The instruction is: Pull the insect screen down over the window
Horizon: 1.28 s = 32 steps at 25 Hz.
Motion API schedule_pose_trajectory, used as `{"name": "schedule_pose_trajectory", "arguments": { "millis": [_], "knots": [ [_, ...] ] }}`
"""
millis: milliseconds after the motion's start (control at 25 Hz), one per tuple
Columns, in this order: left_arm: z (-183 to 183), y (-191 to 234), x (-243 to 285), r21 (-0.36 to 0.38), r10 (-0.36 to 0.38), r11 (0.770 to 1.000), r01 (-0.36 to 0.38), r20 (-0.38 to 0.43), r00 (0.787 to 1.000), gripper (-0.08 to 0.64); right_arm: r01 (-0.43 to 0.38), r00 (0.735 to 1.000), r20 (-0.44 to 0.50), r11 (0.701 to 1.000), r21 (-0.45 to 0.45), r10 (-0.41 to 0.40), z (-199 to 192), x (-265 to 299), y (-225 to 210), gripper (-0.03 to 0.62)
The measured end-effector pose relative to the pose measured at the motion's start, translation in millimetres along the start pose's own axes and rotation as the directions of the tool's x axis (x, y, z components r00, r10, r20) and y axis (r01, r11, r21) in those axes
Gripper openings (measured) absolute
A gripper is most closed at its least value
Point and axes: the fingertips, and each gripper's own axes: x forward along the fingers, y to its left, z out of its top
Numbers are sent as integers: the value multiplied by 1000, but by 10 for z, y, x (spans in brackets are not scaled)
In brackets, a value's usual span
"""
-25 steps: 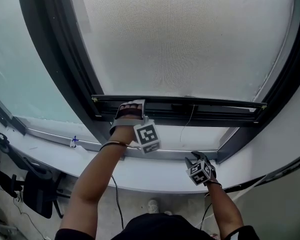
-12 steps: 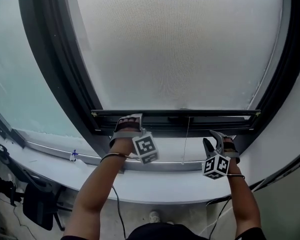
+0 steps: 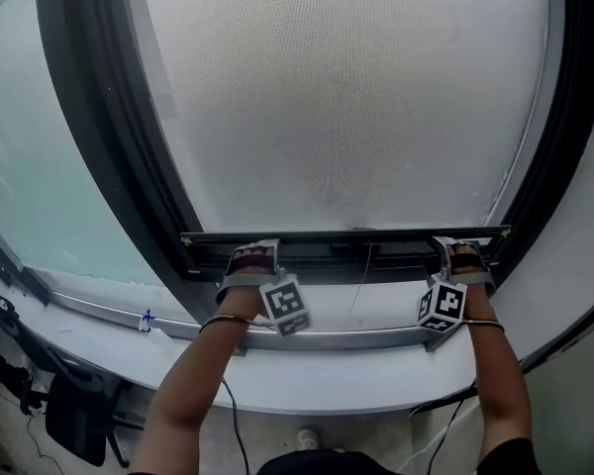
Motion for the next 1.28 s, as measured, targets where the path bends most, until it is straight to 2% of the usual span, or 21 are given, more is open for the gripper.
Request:
{"name": "schedule_pose_trajectory", "arguments": {
  "millis": [160,280,520,640,760,880,1080,1280],
  "knots": [
    [-24,19,14,6,6,1000,-6,-14,1000,307,-6,1000,-23,1000,-7,6,-32,81,25,156],
    [-9,5,-5,10,-26,1000,26,-3,1000,307,-8,999,-44,1000,-20,7,-37,96,44,161],
    [30,-19,-20,8,-9,1000,8,28,1000,307,-84,991,-110,996,-43,79,-42,106,136,179],
    [-25,-222,58,22,-71,997,71,6,997,307,-162,982,-110,986,-40,156,-36,112,346,179],
    [-35,-523,168,-29,-145,989,146,29,989,307,-236,967,-111,971,-37,231,-61,130,684,179],
    [-50,-667,233,-27,-150,988,150,19,989,307,-243,965,-112,970,-29,238,-66,162,837,179],
    [-43,-692,230,-28,-186,982,186,17,982,307,-255,961,-115,967,-16,252,-68,182,853,179],
    [-42,-685,231,-1,-167,986,167,4,986,307,-240,964,-121,971,-2,238,-102,180,845,179]
  ]
}}
